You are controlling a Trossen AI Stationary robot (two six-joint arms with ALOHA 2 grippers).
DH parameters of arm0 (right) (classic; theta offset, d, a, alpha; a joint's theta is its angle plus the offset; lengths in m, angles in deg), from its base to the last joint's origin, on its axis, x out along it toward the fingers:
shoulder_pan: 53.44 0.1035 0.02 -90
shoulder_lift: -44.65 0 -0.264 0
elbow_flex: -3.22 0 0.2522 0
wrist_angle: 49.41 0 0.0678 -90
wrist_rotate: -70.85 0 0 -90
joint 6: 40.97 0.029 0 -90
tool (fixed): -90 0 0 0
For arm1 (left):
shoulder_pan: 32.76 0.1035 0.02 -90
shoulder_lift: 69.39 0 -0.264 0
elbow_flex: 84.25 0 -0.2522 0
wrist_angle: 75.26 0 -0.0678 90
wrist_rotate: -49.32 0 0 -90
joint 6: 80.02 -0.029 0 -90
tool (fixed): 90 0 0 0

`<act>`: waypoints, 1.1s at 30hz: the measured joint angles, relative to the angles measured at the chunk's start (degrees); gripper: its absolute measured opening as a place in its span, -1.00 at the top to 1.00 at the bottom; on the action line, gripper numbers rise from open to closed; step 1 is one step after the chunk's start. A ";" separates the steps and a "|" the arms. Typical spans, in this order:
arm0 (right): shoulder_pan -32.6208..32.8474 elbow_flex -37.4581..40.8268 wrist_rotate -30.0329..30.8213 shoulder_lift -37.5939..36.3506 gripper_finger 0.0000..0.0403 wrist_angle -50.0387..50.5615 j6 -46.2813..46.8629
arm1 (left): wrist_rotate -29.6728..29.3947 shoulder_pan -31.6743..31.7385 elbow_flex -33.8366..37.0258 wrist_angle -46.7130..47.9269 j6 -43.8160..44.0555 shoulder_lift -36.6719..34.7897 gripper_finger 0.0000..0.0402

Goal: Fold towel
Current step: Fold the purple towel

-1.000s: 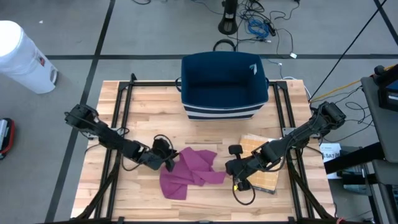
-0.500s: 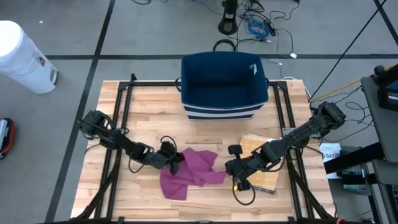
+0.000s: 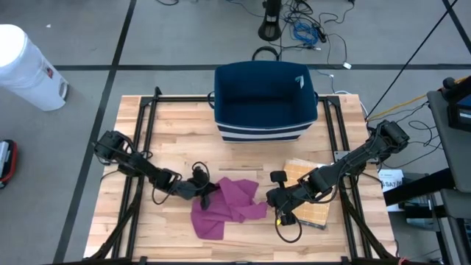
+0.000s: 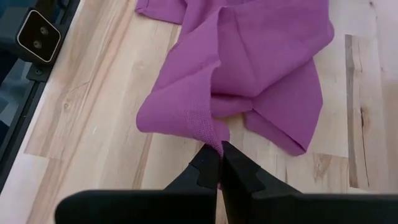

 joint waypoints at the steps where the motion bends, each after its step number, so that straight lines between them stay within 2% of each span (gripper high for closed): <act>1: 0.00 0.00 0.00 0.00 1.00 0.00 -0.02 | 0.11 -0.22 0.00 -0.69 -1.57 0.00 0.97; 5: 0.11 -0.01 -0.02 0.00 1.00 -0.04 -0.23 | 0.37 -1.84 0.00 -4.34 -8.84 -0.94 0.98; 8: 0.48 -0.01 -0.28 -0.09 1.00 -0.06 -0.21 | 1.09 -3.65 0.00 -5.87 -15.47 -4.28 0.99; 13: 1.64 0.00 -1.44 -2.51 1.00 -1.16 -0.89 | 5.24 -7.05 0.00 -5.65 -26.15 -14.10 0.99; 18: 2.84 0.00 -1.61 -7.25 1.00 -6.55 -5.27 | 13.34 -10.04 -0.05 -3.43 -33.60 -26.60 0.99; 20: 3.28 -0.02 -1.73 -9.85 1.00 -7.94 -6.67 | 13.99 -10.79 -0.50 1.90 -34.15 -32.45 0.99; 25: 4.89 -0.01 -1.70 -16.55 1.00 -11.14 -11.84 | 13.90 -12.37 -6.83 26.49 -33.46 -45.32 1.00; 29: 6.39 -0.02 -1.74 -21.92 1.00 -15.24 -17.73 | 13.90 -14.16 -14.49 39.72 -34.39 -50.47 1.00; 33: 7.83 -0.02 -1.73 -26.96 1.00 -18.01 -23.79 | 13.79 -15.86 -23.60 49.75 -37.95 -52.14 1.00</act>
